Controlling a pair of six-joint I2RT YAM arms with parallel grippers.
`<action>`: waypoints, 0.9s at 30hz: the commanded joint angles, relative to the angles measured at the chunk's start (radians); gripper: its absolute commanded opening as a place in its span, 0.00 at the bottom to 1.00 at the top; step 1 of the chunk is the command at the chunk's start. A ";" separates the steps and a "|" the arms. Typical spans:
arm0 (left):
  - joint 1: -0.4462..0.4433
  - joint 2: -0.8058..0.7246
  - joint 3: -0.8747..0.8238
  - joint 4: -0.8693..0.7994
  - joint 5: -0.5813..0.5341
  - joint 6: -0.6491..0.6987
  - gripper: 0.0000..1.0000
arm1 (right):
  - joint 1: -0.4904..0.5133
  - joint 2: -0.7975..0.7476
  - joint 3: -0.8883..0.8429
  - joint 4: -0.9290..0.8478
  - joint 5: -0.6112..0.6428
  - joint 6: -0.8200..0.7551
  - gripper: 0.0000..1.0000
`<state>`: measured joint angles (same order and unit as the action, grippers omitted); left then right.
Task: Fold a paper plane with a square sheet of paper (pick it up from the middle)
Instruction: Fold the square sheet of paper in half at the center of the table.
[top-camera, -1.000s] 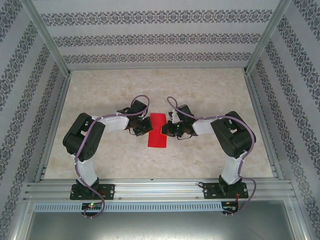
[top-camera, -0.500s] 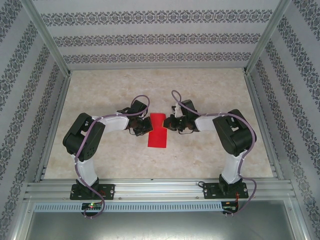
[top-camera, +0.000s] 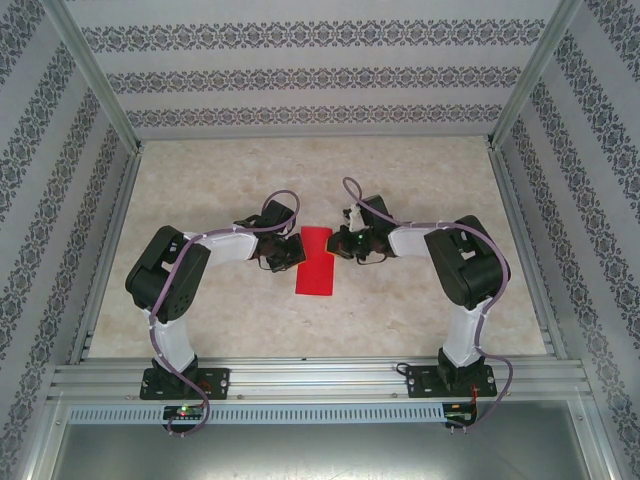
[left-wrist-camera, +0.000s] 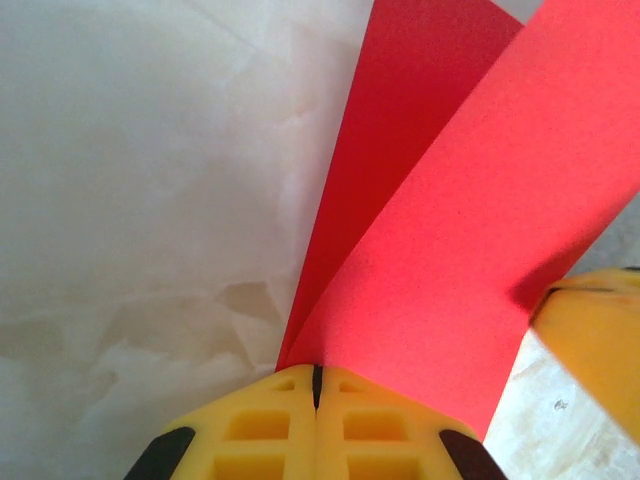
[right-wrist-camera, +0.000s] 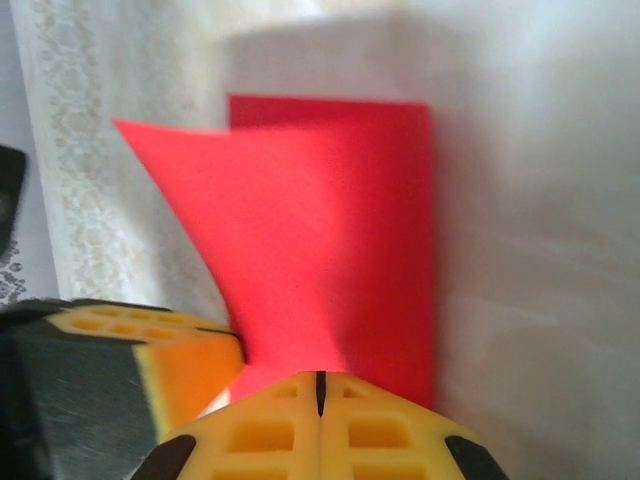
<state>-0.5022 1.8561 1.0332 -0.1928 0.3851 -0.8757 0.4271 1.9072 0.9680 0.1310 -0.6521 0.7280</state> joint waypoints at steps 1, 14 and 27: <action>-0.017 0.062 -0.059 -0.109 -0.057 0.016 0.00 | -0.011 -0.002 0.061 -0.044 -0.008 -0.030 0.06; -0.017 0.056 -0.066 -0.114 -0.061 0.025 0.00 | -0.018 0.061 0.020 -0.032 0.046 -0.022 0.06; -0.017 0.058 -0.063 -0.117 -0.065 0.032 0.00 | -0.035 0.049 0.176 -0.145 0.024 -0.051 0.06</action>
<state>-0.5022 1.8523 1.0248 -0.1818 0.3851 -0.8684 0.4011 1.9438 1.1103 0.0399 -0.6361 0.7174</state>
